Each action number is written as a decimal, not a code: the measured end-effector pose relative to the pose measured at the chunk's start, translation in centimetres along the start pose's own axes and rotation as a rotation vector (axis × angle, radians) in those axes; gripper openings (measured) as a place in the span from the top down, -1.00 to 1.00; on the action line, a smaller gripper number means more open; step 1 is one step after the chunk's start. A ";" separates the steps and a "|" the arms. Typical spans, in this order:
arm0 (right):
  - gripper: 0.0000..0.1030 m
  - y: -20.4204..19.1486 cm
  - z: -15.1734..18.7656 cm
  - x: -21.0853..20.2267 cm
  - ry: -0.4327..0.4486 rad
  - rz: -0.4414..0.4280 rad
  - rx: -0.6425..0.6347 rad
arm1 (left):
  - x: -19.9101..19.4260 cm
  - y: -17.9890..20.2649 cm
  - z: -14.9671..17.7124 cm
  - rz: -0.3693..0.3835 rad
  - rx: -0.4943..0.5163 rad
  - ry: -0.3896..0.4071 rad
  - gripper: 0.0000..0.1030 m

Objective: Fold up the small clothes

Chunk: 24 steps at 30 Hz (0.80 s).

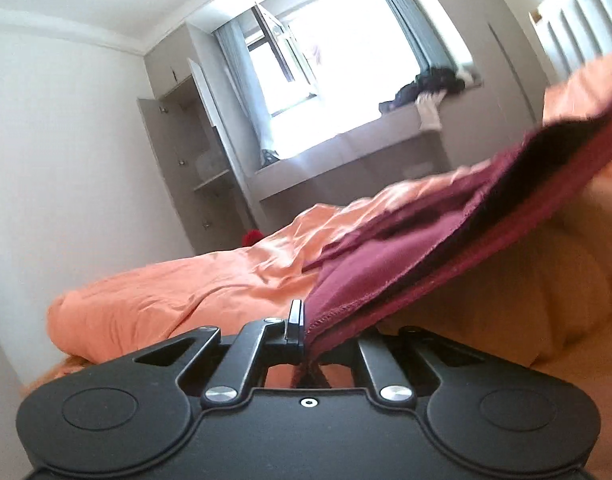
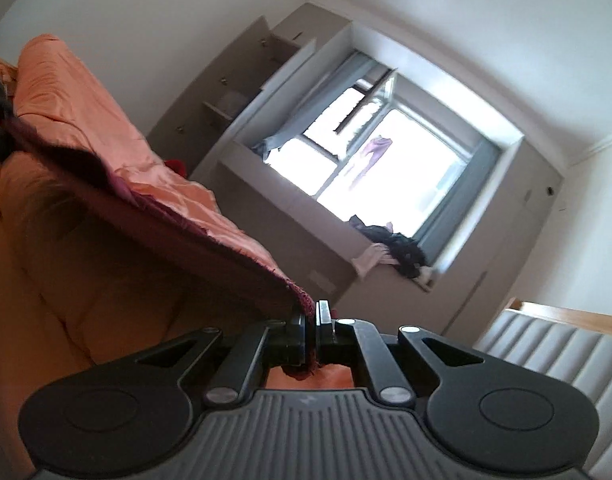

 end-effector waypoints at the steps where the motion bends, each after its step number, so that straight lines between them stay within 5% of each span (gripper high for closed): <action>1: 0.93 0.3 -0.1 -0.7 0.008 0.016 0.001 | -0.7 -0.7 -0.5 0.035 -0.031 -0.002 0.92; 13: 0.93 3.8 -3.8 -8.0 0.083 0.080 0.003 | -9.3 -5.9 -6.4 0.235 -0.062 0.047 0.92; 17: 0.92 3.8 -4.7 -5.6 0.113 0.107 -0.016 | -7.2 -6.1 -9.0 0.238 -0.015 0.074 0.92; 24: 0.92 2.6 -5.9 5.5 0.088 0.154 -0.021 | 1.4 -6.4 -14.7 0.238 0.022 0.071 0.92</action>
Point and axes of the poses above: each gripper's, at about its wrist camera, not at the fingertips, and x roughly the way its jaws point, y to its right, z to its underside, the point moved 3 cm from there along x, roughly the way its jaws point, and after that the axes turned 11 degrees about z, right-handed, at the moved point
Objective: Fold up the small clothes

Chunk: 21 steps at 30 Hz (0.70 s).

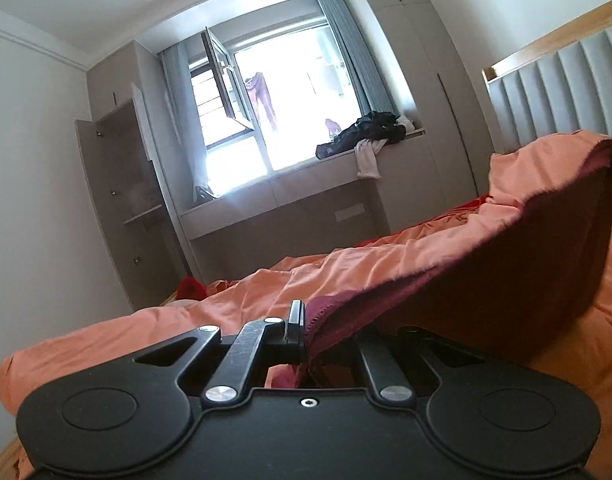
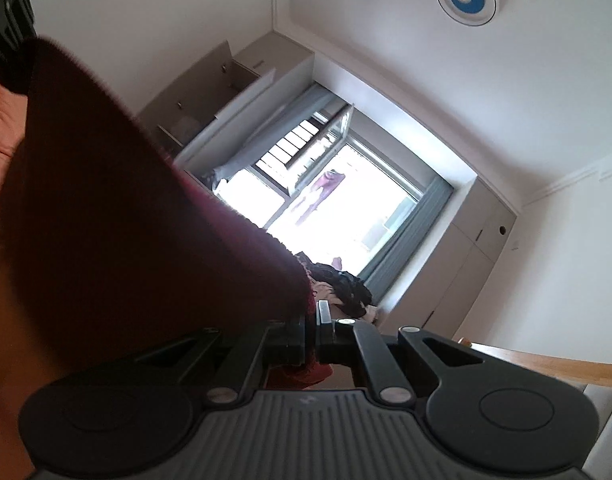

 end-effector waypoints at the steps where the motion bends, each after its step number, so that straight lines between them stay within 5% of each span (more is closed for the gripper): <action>1: 0.92 -0.6 0.0 1.7 -0.009 0.003 -0.009 | 1.8 -0.4 -0.7 -0.003 0.009 -0.010 0.91; 11: 0.91 -8.2 3.1 16.4 -0.123 -0.021 -0.082 | 19.2 -3.6 -1.6 -0.033 -0.021 -0.158 0.91; 21: 0.90 -15.8 7.9 24.0 -0.242 -0.129 -0.154 | 30.7 -5.6 2.5 -0.012 -0.104 -0.266 0.85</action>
Point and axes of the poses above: each gripper's, at about its wrist camera, not at the fingertips, and x roughly the way its jaws point, y to its right, z to its underside, the point moved 3 cm from there along x, roughly the way its jaws point, and after that the axes turned 11 degrees about z, right-handed, at the moved point
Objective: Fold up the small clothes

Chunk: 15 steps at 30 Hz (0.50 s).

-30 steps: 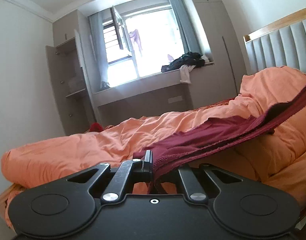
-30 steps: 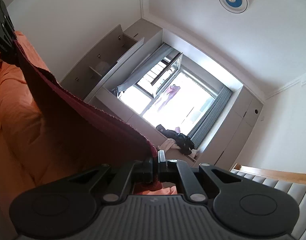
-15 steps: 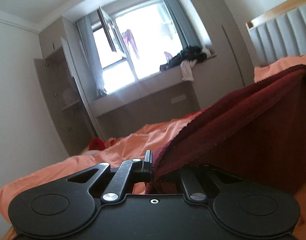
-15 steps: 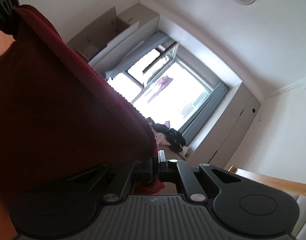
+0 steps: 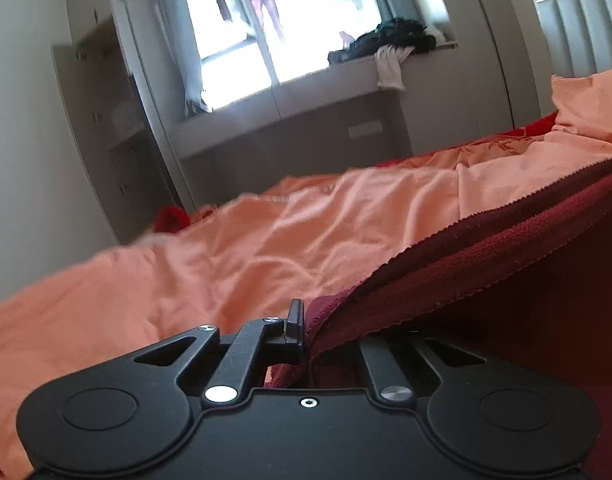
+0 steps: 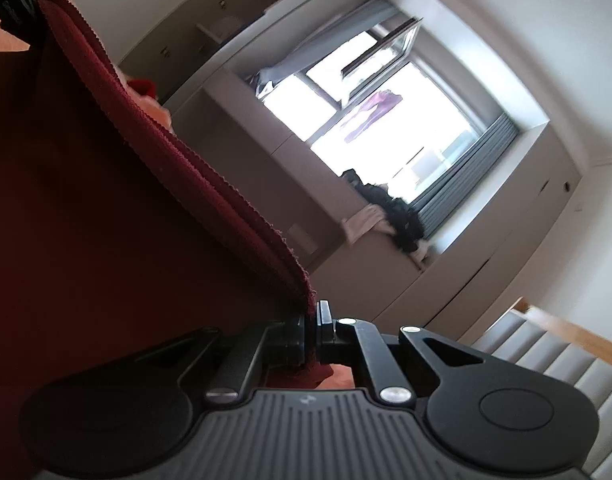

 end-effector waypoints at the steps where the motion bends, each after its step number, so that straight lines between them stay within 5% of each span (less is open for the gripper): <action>1: 0.90 -0.5 0.1 0.7 -0.011 -0.013 0.001 | 0.9 -0.2 0.4 0.007 -0.014 -0.018 0.84; 4: 0.88 -1.8 0.6 2.2 -0.038 -0.048 0.002 | 3.3 -0.9 1.4 0.027 -0.028 -0.088 0.72; 9: 0.66 -2.0 1.4 3.2 -0.093 -0.118 0.056 | 4.3 -2.6 2.2 0.039 -0.141 -0.114 0.17; 13: -0.24 -0.6 2.2 3.2 -0.129 -0.151 0.109 | 3.8 -4.2 2.8 0.011 -0.233 -0.105 -0.33; 15: -0.37 0.4 2.5 3.1 -0.147 -0.172 0.146 | 3.3 -4.7 3.2 -0.004 -0.265 -0.100 -0.52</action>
Point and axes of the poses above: each gripper's, at about its wrist camera, not at the fingertips, and x roughly the way its jaws point, y to its right, z to its underside, the point moved 3 cm from there along x, roughly the way its jaws point, and after that the axes turned 11 degrees about z, right-handed, at the moved point
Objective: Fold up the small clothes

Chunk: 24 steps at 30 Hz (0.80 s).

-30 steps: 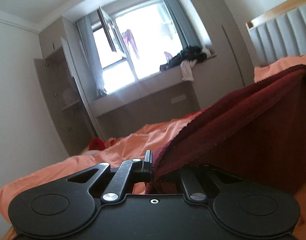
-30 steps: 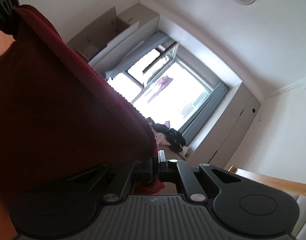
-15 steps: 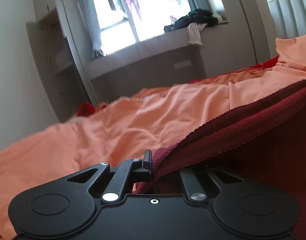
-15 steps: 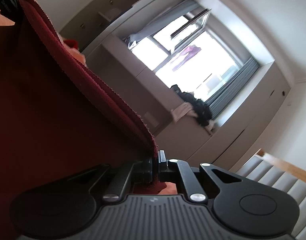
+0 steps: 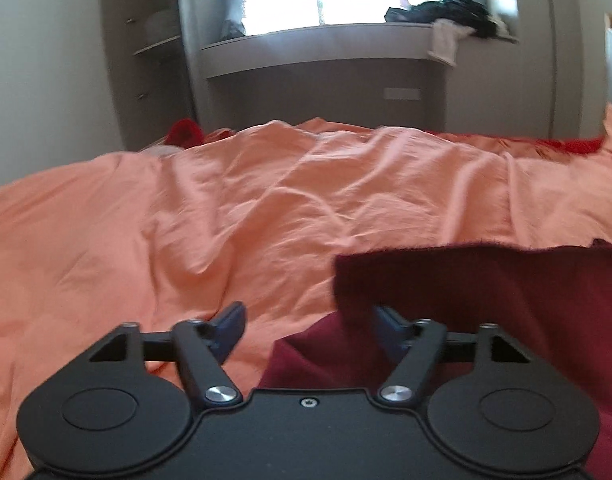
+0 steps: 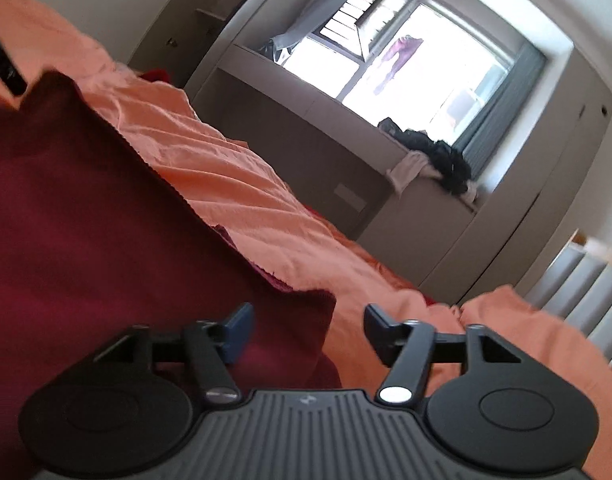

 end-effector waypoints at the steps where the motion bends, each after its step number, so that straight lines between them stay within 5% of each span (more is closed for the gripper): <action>1: -0.51 0.6 0.1 0.0 -0.009 -0.006 0.014 | 0.0 -0.3 0.2 -0.004 -0.013 -0.005 -0.53; 7: -0.92 3.8 1.1 -0.9 -0.070 -0.047 0.106 | -0.8 -0.5 1.9 0.007 -0.002 -0.049 -0.53; 13: -0.99 7.4 2.8 -2.1 -0.127 -0.263 0.370 | -3.1 -0.7 2.6 0.185 -0.074 -0.037 -0.67; 17: -0.99 8.3 4.3 -2.4 -0.166 -0.374 0.487 | -3.7 -0.6 3.5 0.236 -0.077 -0.063 -0.72; 19: -0.99 8.7 4.6 -2.4 -0.162 -0.400 0.525 | -3.7 -0.8 3.9 0.251 -0.090 -0.077 -0.56; 24: -0.63 9.2 4.9 -0.9 -0.206 -0.450 0.613 | -3.1 -1.8 4.2 0.270 -0.142 -0.108 0.51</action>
Point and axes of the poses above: each gripper's, at about its wrist camera, not at the fingertips, and x roughly the way its jaws point, y to its right, z to its underside, the point moved 3 cm from there along x, roughly the way its jaws point, and after that the axes turned 11 degrees about z, right-handed, at the moved point
